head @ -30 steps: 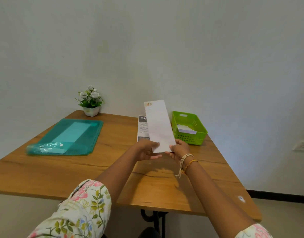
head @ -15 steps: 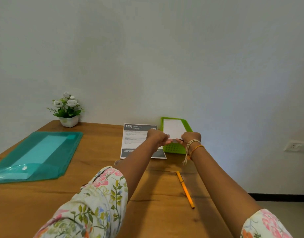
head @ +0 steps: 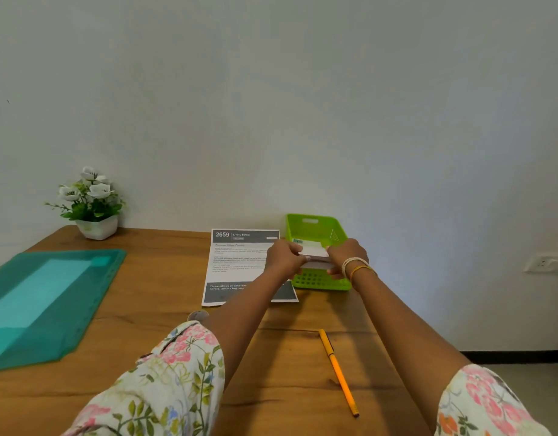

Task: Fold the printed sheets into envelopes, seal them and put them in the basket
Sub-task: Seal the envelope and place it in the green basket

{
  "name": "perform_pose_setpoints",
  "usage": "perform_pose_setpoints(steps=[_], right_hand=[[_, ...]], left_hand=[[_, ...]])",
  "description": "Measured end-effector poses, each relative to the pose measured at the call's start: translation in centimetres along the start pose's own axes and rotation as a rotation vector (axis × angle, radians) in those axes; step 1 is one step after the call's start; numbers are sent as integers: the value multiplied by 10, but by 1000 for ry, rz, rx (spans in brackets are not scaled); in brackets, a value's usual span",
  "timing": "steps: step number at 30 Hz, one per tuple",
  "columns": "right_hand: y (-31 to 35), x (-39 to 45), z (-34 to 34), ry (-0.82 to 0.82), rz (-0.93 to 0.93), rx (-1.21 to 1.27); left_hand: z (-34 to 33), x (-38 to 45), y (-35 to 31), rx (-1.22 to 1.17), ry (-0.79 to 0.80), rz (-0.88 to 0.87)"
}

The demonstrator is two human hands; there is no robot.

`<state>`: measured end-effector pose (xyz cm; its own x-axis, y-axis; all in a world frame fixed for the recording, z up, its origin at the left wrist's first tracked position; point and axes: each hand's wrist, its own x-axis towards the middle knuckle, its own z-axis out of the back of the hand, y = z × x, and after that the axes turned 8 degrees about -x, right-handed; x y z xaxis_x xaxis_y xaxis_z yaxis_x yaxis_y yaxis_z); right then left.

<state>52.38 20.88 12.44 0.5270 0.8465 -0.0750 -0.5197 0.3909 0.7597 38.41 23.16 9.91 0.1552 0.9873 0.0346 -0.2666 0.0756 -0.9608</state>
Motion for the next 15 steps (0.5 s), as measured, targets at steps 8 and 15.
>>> perform_pose_setpoints(steps=[8,15], right_hand=[[-17,-14,-13,28,103,-130],[-24,-81,-32,-453,278,-277]], left_hand=[[5,-17,6,122,26,-122],[40,-61,25,192,2,-138]])
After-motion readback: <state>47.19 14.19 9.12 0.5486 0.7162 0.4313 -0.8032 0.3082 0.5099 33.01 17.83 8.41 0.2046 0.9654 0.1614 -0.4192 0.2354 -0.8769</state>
